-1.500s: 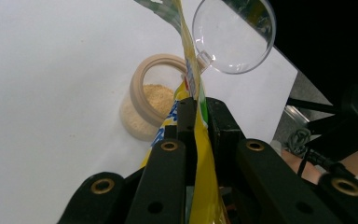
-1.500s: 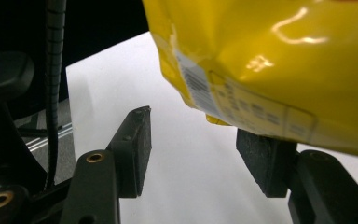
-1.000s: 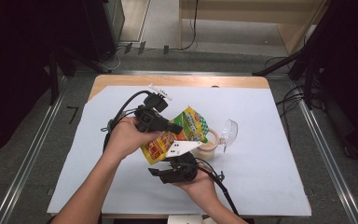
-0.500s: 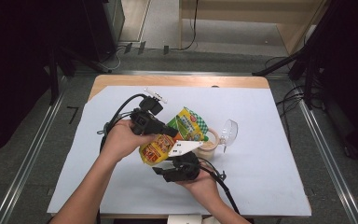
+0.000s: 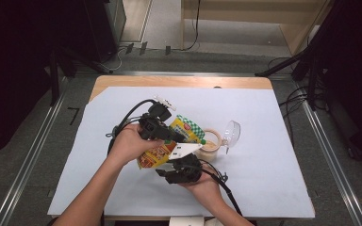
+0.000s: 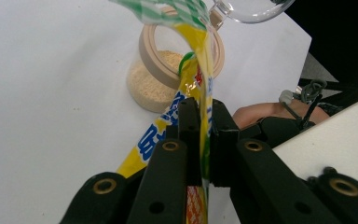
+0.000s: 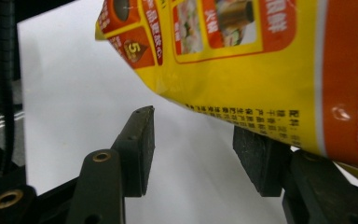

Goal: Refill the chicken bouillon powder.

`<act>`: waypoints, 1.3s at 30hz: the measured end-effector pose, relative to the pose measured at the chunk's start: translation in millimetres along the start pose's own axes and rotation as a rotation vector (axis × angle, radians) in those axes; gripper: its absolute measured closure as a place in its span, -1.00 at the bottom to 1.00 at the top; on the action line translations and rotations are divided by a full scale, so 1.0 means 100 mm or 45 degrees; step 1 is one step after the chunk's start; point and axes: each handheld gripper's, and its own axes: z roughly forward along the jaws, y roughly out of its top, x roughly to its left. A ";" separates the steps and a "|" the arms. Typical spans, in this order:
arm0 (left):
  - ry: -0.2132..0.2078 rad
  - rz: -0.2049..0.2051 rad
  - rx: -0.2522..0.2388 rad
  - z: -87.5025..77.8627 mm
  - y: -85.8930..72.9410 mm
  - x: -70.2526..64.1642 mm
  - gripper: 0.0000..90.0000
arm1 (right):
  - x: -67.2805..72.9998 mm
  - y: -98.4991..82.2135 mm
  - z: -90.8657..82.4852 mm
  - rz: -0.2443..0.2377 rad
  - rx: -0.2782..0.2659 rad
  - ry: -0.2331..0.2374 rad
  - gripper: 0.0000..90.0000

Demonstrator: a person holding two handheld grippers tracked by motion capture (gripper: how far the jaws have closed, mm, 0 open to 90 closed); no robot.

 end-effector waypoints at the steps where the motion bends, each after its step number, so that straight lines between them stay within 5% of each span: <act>1: 0.001 -0.001 0.000 0.00 0.00 0.01 0.97 | 0.00 0.00 0.00 0.008 0.000 0.004 0.12; 13: -0.008 -0.051 -0.053 -0.20 -0.04 0.12 0.98 | -0.05 0.00 -0.06 0.026 -0.042 -0.012 0.05; 22: -0.015 -0.120 -0.190 -0.48 -0.13 0.32 0.99 | -0.07 0.05 -0.17 0.045 -0.108 -0.007 0.03; 31: 0.076 -0.169 -0.341 -0.63 -0.21 0.51 0.99 | -0.03 0.04 -0.39 0.054 -0.161 0.029 0.01; 39: 0.138 -0.150 -0.422 -0.59 -0.21 0.59 0.99 | 0.00 0.00 -0.52 0.078 -0.135 0.037 0.00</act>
